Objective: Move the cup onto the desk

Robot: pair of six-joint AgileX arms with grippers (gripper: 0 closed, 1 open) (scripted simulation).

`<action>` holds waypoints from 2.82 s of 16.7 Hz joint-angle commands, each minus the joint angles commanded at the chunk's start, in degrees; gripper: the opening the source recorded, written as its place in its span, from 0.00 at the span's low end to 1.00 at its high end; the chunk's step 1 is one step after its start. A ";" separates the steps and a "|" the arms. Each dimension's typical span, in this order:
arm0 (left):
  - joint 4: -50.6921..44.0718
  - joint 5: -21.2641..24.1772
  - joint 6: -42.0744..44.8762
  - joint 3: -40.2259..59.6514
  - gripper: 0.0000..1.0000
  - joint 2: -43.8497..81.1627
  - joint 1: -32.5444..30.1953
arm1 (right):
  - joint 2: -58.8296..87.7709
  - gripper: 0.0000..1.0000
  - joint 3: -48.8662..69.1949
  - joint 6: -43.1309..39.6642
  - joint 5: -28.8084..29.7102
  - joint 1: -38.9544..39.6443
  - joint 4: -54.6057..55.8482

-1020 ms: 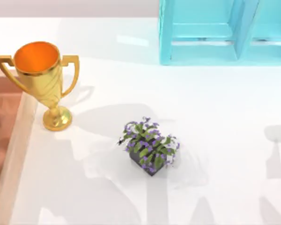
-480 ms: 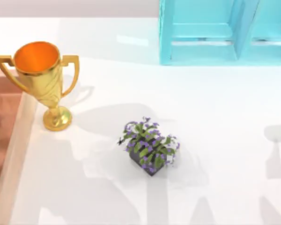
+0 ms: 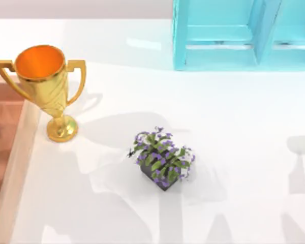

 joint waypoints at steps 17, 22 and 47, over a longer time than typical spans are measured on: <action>-21.39 -0.09 -19.83 15.64 0.00 -6.61 -18.93 | 0.00 1.00 0.00 0.00 0.00 0.00 0.00; -22.97 0.02 -20.51 15.90 0.00 -7.19 -20.52 | 0.00 1.00 0.00 0.00 0.00 0.00 0.00; -22.46 0.11 -67.50 17.40 0.00 -4.41 -67.35 | 0.00 1.00 0.00 0.00 0.00 0.00 0.00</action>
